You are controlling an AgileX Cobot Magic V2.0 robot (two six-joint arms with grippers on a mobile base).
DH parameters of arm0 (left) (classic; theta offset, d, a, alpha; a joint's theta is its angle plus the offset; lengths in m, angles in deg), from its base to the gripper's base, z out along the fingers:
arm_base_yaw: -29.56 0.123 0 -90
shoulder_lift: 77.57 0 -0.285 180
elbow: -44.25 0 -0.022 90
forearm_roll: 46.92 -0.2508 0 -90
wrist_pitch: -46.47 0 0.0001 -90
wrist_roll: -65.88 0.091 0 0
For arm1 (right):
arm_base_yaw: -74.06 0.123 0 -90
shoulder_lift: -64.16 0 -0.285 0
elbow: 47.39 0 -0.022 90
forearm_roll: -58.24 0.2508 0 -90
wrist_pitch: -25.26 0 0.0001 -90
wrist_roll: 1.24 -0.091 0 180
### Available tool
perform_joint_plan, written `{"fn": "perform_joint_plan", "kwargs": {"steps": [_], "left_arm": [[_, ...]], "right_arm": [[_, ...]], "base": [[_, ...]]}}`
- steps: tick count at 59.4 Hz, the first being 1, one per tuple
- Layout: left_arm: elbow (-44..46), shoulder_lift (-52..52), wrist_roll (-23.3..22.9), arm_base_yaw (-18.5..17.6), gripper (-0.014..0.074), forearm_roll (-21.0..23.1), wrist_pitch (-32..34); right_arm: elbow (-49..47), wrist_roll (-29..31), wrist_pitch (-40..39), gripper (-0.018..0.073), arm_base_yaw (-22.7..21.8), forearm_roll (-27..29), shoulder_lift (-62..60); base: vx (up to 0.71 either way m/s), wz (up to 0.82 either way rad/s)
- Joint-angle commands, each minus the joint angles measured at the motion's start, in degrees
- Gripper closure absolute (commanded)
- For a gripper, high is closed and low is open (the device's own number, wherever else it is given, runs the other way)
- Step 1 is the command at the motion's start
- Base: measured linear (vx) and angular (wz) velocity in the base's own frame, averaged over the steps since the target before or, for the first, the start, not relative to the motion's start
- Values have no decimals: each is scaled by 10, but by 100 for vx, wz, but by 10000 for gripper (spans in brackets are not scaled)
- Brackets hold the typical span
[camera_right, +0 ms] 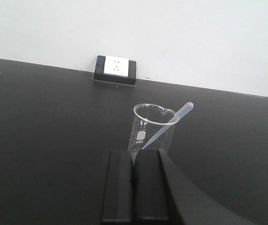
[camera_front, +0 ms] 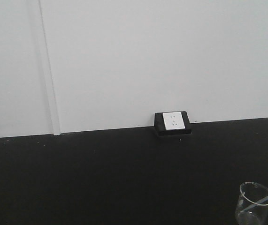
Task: Grab transparent chemical and place on left bench
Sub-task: 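Lower the right gripper over the glass beaker holding the pipette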
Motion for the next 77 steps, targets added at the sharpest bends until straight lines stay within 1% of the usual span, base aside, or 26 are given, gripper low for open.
{"fn": "perform_joint_plan", "kwargs": {"steps": [1,60,64,67,72,74,77], "left_arm": [[-9,-11,-4,-1,600,0,45],[-9,-11,-4,-1,600,0,45],[-9,-11,-4,-1,600,0,45],[-9,-11,-4,-1,600,0,45],[-9,-11,-4,-1,600,0,45],[-9,-11,-4,-1,600,0,45],[-9,-11,-4,-1,600,0,45]], "right_arm": [[4,7,-45,566,-3,-3,-7],[3,7,-54,566,-3,-3,-7],[3,6,-76,566,-3,-1,-7],[3,0,-106,566,-3,4,-7],[-2,-37,-181,566,-3,20,-7],[-10,-53,-193,565,-3,21,-7],[-36,-73,-189,564,-3,24,-4]], "base": [[0,0],[0,0],[0,0],[0,0],[0,0],[0,0],[0,0]]}}
